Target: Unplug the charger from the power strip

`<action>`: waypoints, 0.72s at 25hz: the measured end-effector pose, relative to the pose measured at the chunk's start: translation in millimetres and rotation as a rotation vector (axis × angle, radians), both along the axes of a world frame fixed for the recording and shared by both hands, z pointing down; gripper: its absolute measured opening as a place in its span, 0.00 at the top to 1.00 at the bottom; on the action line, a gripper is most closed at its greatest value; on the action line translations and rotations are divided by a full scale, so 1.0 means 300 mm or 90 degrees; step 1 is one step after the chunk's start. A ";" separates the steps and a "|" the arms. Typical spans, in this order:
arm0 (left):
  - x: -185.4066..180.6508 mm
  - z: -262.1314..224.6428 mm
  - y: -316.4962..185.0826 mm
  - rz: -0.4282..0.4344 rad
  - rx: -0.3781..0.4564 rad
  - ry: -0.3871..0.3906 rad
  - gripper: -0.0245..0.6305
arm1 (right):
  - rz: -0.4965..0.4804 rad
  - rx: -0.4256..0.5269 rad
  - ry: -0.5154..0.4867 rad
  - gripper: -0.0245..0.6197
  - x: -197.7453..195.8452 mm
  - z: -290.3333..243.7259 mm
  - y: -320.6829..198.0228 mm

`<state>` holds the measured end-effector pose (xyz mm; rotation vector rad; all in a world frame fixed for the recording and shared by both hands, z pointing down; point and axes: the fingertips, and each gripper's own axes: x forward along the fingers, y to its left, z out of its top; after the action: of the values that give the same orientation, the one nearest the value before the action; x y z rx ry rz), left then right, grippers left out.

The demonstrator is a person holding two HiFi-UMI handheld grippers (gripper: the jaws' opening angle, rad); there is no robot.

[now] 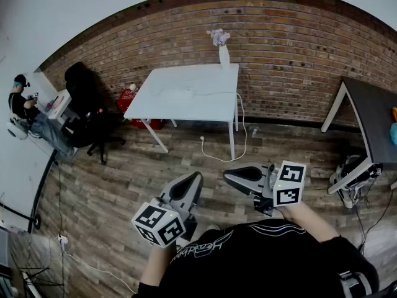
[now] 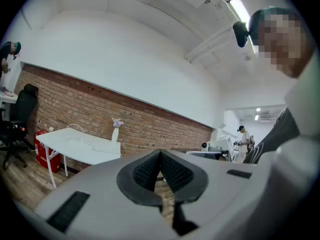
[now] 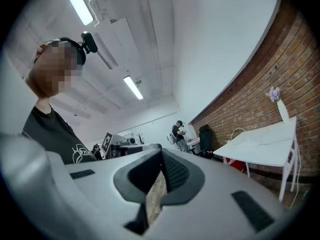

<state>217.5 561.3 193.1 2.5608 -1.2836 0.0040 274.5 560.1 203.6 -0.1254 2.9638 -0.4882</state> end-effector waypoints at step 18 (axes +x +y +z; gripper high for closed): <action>0.010 0.050 -0.125 0.003 -0.015 -0.009 0.96 | 0.003 -0.045 -0.026 0.96 0.000 0.071 -0.142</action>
<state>220.6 523.8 208.1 2.5487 -1.2745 0.0381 274.5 517.5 224.8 -0.1276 2.9071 -0.5882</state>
